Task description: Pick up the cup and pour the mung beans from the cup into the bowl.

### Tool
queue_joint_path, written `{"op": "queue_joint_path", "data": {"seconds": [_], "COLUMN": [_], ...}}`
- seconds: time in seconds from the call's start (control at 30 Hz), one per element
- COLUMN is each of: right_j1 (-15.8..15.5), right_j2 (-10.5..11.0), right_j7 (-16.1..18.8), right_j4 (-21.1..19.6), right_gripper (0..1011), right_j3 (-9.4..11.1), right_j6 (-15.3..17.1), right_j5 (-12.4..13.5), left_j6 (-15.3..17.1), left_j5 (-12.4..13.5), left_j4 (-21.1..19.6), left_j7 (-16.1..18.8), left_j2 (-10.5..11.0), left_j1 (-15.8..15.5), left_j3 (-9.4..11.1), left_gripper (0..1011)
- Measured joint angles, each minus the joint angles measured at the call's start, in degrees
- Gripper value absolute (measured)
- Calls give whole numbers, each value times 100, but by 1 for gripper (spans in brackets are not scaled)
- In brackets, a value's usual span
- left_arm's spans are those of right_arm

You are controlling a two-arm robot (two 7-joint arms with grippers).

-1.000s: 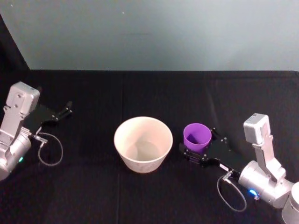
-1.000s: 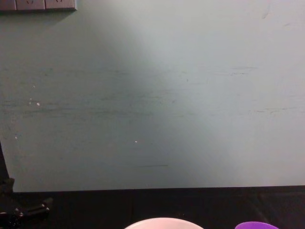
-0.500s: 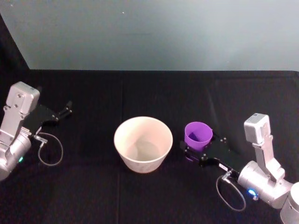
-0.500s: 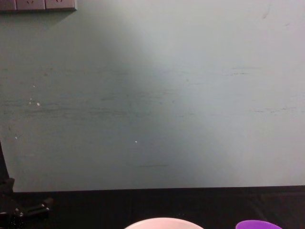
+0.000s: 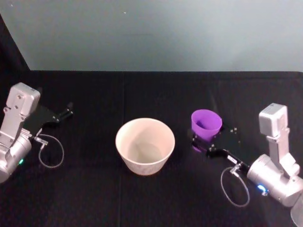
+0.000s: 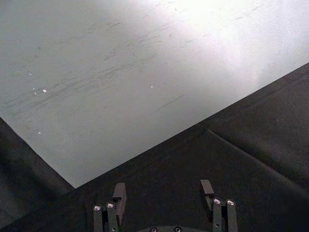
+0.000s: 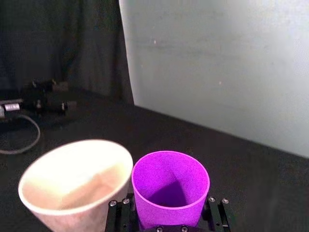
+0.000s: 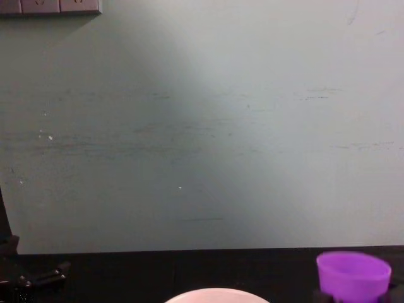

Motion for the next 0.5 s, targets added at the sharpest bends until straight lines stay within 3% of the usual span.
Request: {"op": "queue_joint_path", "data": {"seconds": [0.33,0.5], "right_j1": [-156,-167], "right_j2": [95,111], "right_j7": [-183,-255], "right_j4": [-794,-957], "right_gripper": [726,728], "right_j3": [193,215], "right_j6": [305,456], "right_j5": [29,2], "left_j6": [0,0], "left_j5": [0,0], "left_j4": [0,0], "left_j7": [0,0], "left_j2": [0,0], "left_j1": [0,0], "left_j3": [0,0], "left_gripper": [1000,1000]}}
